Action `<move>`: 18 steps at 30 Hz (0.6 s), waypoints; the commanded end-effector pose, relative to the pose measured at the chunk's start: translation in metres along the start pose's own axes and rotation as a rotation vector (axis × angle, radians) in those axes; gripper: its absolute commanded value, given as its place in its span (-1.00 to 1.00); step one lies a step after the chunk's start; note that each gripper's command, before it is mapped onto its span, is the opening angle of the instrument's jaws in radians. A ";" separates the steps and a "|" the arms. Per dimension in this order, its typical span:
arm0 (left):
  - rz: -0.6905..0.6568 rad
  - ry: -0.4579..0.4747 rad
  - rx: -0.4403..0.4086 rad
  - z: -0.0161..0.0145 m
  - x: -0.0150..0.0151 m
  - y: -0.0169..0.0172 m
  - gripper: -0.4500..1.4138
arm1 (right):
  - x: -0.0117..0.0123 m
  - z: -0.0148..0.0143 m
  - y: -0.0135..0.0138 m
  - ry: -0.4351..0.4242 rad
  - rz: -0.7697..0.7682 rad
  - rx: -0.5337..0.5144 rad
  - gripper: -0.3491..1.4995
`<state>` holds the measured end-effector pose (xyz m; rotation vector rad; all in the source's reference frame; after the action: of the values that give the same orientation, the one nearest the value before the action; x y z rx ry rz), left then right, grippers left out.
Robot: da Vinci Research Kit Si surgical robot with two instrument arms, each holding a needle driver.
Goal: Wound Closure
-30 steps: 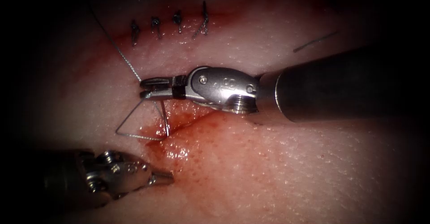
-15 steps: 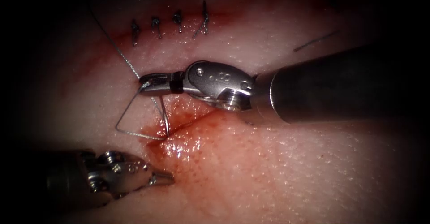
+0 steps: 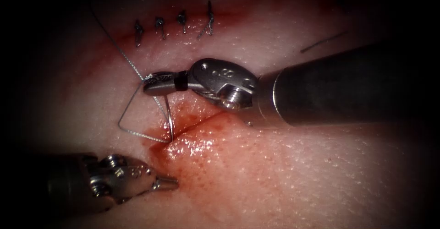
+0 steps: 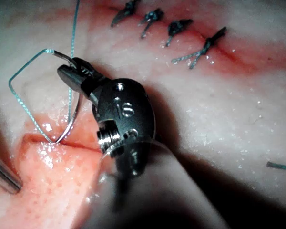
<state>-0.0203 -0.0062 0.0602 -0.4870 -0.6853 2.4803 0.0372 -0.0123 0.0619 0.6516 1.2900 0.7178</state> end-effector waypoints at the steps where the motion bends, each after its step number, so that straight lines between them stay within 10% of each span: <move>1: 0.000 -0.002 -0.002 0.0009 0.0000 0.0004 -0.52 | -0.0005 0.0010 -0.0002 -0.005 0.025 0.010 -1.00; 18: 0.016 -0.019 -0.007 0.0000 -0.0013 -0.0004 -0.50 | -0.0014 0.0017 -0.0024 -0.104 0.339 0.141 -1.00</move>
<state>-0.0184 -0.0060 0.0602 -0.4717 -0.6976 2.5020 0.0381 -0.0147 0.0607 1.0352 1.1453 0.8692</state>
